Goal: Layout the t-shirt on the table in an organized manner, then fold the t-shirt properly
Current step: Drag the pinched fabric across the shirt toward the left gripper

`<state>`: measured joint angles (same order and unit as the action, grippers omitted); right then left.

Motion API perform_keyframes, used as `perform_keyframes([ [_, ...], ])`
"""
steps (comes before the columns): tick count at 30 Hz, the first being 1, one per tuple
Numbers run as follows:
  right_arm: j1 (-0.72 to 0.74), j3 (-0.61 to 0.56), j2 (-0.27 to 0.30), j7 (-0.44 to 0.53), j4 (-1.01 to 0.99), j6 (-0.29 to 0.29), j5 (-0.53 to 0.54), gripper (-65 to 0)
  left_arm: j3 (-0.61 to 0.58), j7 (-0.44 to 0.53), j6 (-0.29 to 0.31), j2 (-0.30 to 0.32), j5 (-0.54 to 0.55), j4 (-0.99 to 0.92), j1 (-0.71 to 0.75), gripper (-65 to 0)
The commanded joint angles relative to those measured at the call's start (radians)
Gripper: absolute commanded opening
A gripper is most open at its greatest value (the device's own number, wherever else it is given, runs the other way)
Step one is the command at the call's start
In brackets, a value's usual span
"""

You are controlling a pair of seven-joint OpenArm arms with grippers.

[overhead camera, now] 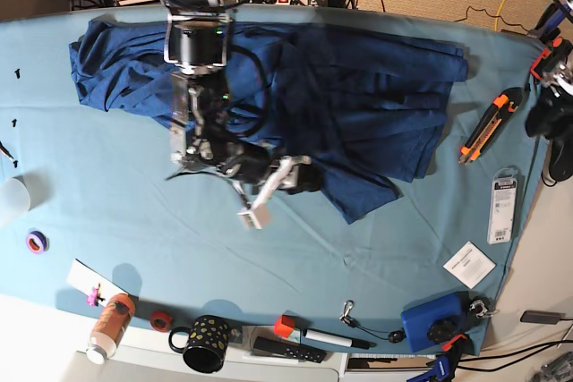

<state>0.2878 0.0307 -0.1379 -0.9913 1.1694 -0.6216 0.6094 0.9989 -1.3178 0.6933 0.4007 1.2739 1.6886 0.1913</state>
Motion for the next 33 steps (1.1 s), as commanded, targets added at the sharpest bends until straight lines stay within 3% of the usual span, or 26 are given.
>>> perform_keyframes([
  [1, 0.028, -0.017, -0.004, 0.028, 0.013, -0.014, 0.046, -34.0, 0.005, 0.005, 0.005, 0.013, 0.042, 0.015, -0.001, -34.4],
  [8, 0.028, -0.185, -0.004, 0.025, 0.013, -0.014, 0.048, -34.8, 0.005, -0.01, 0.005, -0.019, 0.074, 0.015, 0.011, -34.4],
  [9, 0.028, -0.206, -0.004, 0.019, 0.013, -0.014, 0.047, -39.9, 0.005, -0.011, 0.005, -0.021, 0.074, 0.015, 0.011, -34.4],
  [12, 0.029, -0.247, -0.004, 0.014, 0.013, -0.014, 0.048, -63.4, 0.005, -0.011, 0.005, -0.021, 0.074, 0.015, 0.011, -34.4],
  [13, 0.029, -0.251, -0.004, 0.013, 0.014, -0.014, 0.048, -65.0, 0.005, -0.011, 0.005, -0.021, 0.073, 0.015, 0.011, -34.4],
  [19, 0.028, -0.252, -0.004, -0.007, 0.085, -0.077, 0.07, -65.0, 0.005, -0.01, 0.005, -0.021, 0.073, 0.015, 0.011, -34.4],
  [28, 0.01, -0.253, -0.003, -0.211, 0.431, -0.077, 0.315, -65.0, 0.005, -0.01, 0.005, -0.022, 0.073, 0.015, 0.012, -34.4],
  [30, 0.002, -0.252, -0.004, -0.213, 0.478, -0.077, 0.282, -65.0, 0.005, -0.01, 0.005, -0.021, 0.073, 0.015, 0.011, -34.4],
  [33, 0.0, -0.251, -0.003, -0.178, 0.481, -0.077, 0.029, -65.0, 0.005, -0.011, 0.005, -0.021, 0.073, 0.015, 0.012, -34.4],
])
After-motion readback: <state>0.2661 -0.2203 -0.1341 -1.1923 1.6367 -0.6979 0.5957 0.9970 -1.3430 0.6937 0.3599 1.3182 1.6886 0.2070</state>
